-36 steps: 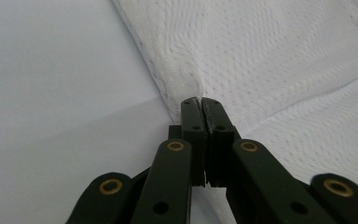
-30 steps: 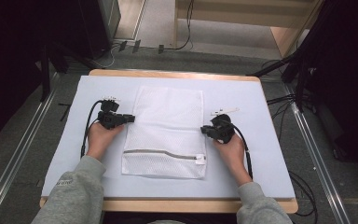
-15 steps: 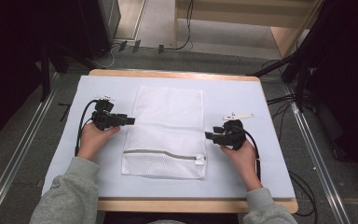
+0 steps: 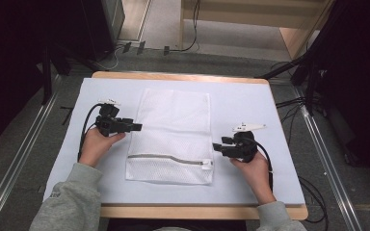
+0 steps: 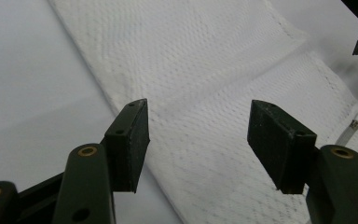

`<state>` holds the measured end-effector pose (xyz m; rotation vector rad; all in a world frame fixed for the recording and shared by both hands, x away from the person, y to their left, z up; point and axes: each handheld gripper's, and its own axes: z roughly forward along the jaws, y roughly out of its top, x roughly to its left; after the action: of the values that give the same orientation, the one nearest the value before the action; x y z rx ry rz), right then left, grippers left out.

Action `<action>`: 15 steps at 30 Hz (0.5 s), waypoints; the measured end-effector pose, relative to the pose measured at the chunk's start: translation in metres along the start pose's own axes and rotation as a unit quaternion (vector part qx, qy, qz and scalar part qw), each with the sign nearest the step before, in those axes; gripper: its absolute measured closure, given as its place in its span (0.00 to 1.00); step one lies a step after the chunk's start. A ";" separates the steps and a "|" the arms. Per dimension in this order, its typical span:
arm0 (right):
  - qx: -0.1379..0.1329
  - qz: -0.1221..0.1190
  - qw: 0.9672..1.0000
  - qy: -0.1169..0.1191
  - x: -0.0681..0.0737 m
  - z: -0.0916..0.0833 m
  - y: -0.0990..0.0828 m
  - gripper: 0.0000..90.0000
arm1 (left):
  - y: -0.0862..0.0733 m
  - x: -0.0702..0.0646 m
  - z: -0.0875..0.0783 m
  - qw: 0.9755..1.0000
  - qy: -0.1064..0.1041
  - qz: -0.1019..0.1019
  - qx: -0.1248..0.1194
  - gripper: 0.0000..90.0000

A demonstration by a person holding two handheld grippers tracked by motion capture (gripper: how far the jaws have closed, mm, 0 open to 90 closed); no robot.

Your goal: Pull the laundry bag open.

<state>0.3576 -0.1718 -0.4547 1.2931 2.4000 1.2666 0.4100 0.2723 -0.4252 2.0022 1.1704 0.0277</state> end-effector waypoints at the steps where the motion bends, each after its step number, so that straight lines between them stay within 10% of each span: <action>1: -0.001 -0.003 1.000 0.000 0.001 -0.001 -0.001 0.54 | 0.000 -0.002 0.000 1.000 0.001 0.003 0.000 0.44; 15: 0.012 0.001 1.000 0.008 0.011 -0.010 -0.010 0.54 | -0.004 -0.035 0.003 0.999 -0.024 0.038 0.008 0.44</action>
<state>0.3402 -0.1726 -0.4530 1.2971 2.4333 1.2568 0.3884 0.2461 -0.4174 2.0494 1.0680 0.0096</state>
